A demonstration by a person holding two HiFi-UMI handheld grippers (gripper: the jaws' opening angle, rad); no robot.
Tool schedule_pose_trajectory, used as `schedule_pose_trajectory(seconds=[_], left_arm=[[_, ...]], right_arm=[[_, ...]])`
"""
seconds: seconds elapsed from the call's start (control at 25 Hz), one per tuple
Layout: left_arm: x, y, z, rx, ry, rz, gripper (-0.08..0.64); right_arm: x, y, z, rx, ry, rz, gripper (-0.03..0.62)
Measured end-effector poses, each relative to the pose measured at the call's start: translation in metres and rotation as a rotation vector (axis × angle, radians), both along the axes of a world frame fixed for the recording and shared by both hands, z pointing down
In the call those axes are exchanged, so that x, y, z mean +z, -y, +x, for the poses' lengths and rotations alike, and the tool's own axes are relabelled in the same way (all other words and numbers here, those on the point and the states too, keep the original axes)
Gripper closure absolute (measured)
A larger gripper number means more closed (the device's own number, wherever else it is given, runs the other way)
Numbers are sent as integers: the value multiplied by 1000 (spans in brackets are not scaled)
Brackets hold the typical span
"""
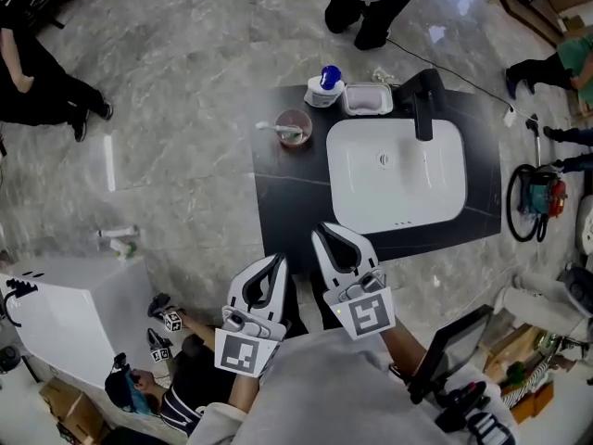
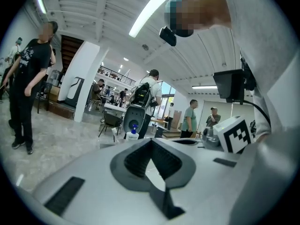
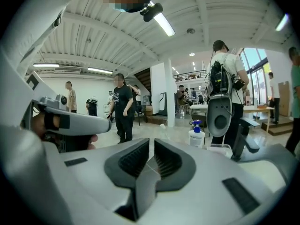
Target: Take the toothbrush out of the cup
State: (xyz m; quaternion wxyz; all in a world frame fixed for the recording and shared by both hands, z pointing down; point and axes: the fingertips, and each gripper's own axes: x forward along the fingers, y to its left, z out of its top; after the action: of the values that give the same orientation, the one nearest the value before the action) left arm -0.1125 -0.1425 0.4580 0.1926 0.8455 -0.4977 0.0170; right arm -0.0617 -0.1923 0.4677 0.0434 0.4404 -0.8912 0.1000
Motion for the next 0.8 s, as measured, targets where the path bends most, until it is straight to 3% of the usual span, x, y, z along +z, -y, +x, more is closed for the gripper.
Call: schedule_pose_trajectory(seconds=[0.2,0.48,0.56,0.68,0.8], left_arm=[[2,4,-7,0,3,-12,557],[4,7,-19,-11,10,-21,557],[5,6,-24,-18,13,-27,557],[6,6,-31,-27,22,-33,557],[5,6,-38,-40,28,-34,557]], right_arm=[[5,31,-11,49,-3,51,453],[17,87,-31,116,-23,140,361],[25,102,-39,116,-65,158,328],[48,117,-51,81,-215,160,303],[63,132,-56,122,-221,139,302]])
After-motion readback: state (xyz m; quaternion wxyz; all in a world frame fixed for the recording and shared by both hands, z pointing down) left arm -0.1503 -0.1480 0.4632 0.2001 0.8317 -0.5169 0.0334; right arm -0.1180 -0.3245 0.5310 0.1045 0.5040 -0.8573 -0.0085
